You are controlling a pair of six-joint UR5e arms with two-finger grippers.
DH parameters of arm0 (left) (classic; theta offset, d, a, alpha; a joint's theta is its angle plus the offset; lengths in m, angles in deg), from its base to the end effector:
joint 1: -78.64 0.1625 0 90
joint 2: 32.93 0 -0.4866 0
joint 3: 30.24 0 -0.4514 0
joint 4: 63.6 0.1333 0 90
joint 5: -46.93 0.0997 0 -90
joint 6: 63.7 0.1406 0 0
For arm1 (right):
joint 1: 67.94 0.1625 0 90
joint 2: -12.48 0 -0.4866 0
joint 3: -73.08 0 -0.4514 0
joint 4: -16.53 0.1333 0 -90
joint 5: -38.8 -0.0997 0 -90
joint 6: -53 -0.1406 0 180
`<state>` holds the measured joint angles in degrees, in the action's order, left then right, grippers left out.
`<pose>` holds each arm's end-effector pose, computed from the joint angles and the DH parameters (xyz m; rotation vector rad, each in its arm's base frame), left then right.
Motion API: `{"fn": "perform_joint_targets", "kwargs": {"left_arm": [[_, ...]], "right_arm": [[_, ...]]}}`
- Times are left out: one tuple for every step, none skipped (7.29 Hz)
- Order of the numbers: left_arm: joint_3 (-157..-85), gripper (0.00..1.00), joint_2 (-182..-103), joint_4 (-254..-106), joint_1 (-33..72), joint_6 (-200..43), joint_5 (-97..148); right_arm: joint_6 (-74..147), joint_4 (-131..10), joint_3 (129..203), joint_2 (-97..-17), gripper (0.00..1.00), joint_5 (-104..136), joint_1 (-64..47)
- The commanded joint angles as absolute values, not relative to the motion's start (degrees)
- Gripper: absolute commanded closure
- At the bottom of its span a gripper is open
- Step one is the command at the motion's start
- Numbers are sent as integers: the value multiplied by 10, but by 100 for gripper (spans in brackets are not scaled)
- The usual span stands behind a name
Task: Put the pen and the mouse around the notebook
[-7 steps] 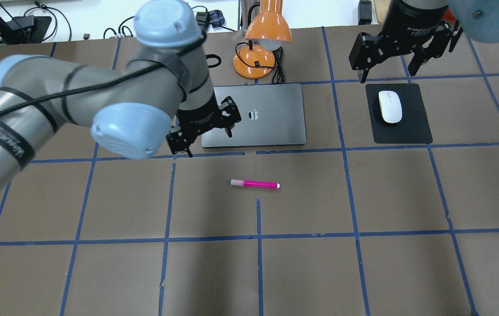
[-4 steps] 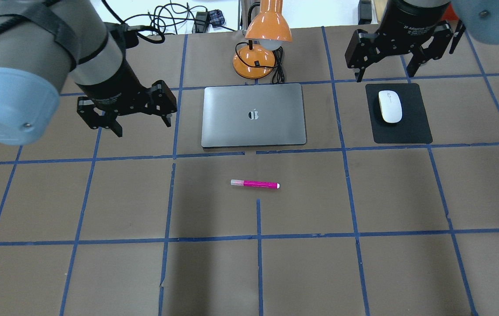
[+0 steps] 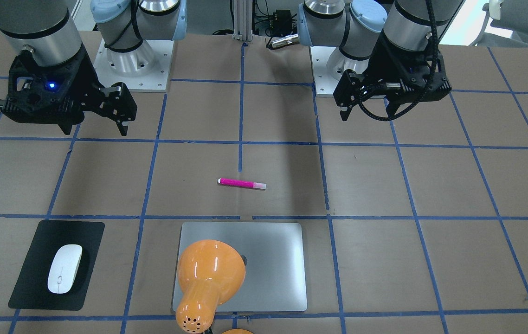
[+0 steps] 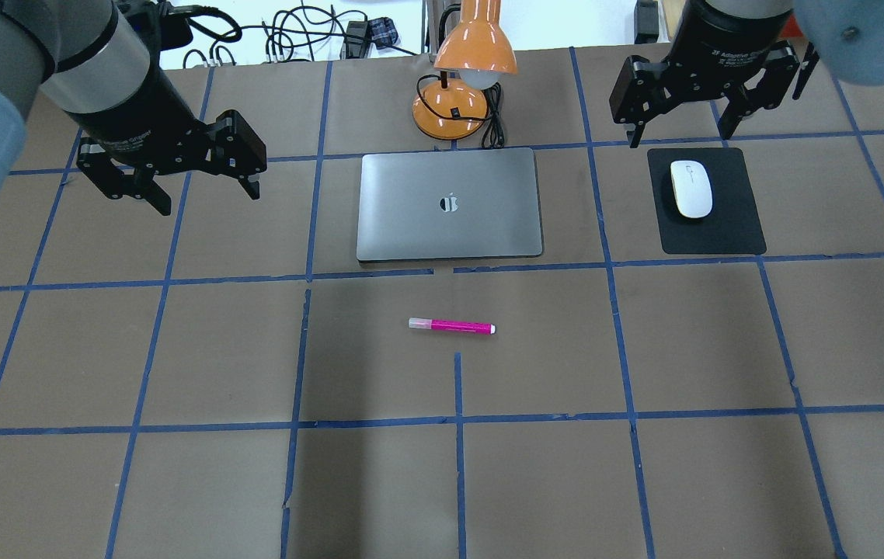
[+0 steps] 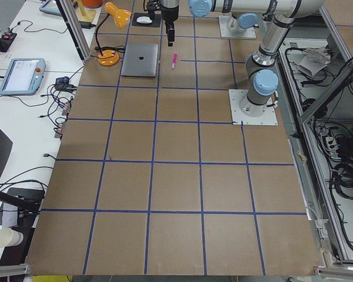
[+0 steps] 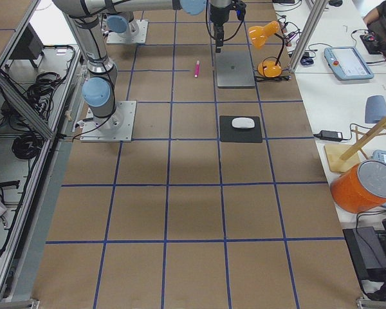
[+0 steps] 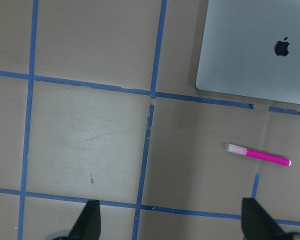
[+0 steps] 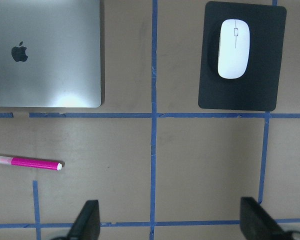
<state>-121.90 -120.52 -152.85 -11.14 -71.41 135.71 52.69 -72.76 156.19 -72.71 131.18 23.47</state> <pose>-0.1342 -0.5348 0.5167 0.2152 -3.1110 0.0386 0.1421 -0.5916 0.5257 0.0290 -3.1001 0.0380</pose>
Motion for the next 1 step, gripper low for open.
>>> {"fn": "perform_joint_targets", "kwargs": {"left_arm": [[-1219,0,-1204,-1529,-111,-714,1355]], "right_arm": [[526,-728,1562,-727,0,1312,235]]}}
